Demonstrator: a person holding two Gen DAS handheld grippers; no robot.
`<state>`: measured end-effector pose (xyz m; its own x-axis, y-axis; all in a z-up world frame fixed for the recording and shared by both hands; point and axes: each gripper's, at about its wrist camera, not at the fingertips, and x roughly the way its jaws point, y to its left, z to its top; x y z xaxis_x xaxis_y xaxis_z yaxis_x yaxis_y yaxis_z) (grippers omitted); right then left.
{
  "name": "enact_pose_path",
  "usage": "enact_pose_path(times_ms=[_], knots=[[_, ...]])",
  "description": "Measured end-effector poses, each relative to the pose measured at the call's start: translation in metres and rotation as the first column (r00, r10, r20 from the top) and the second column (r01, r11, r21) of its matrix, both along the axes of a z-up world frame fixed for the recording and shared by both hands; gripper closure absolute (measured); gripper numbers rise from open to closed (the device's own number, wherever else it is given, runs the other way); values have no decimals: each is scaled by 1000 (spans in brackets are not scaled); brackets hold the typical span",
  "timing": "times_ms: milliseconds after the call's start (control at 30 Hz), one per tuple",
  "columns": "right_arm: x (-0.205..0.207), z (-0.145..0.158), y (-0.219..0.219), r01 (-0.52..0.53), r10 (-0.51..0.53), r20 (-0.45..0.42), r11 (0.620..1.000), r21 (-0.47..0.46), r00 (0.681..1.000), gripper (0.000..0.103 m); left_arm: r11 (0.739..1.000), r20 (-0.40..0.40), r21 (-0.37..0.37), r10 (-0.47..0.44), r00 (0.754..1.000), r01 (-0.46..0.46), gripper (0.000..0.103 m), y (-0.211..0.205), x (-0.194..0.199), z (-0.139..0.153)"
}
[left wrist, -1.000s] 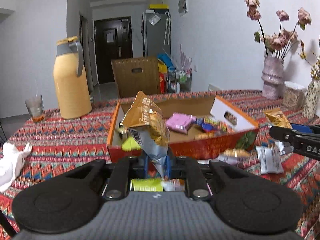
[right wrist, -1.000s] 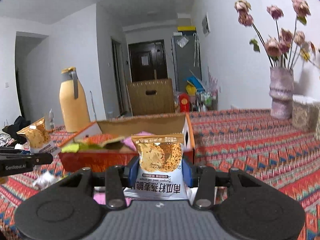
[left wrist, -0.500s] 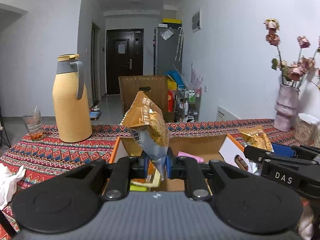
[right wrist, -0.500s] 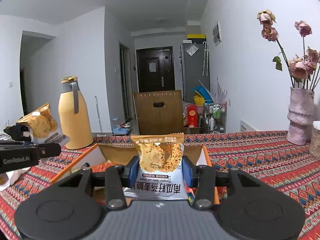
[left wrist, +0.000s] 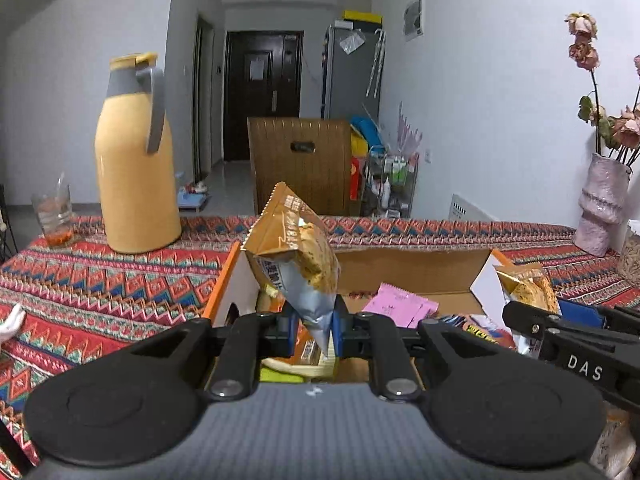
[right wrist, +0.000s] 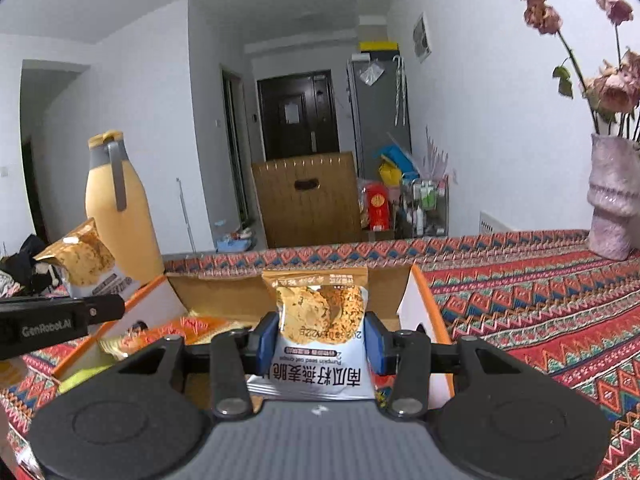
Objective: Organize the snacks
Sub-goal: 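Carry both bags over the box and open both tools to release them, then move both open tools back toward the snack pile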
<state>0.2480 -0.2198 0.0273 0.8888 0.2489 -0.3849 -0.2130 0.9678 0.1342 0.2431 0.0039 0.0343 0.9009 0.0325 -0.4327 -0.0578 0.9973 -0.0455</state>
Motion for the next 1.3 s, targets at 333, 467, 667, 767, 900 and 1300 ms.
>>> enact_pose_path(times_ms=[333,467,667,767,900,1300], knots=[[-2,-4,-2,3,-3,-20,1000,4,1000,27,998,37,-11,58,998,-58,21,5,-14,5],[-6,-2,-6,6,-6,-10,1000,27,1000,0,995,60,-21,102,993,-101,0,8,-18,9],[-6,0,-7,17,-17,-5,999,45,1000,0,994,57,-30,110,992,-109,0,9,-18,12],[-8,1,-8,20,-20,0,999,46,1000,0,993,61,-31,113,992,-111,0,10,-19,13],[-11,3,-8,26,-26,0,999,39,1000,0,993,75,-27,113,991,-112,0,7,-24,18],[-37,30,-10,26,-28,66,999,40,997,0,994,106,-32,108,988,-105,0,7,-62,47]])
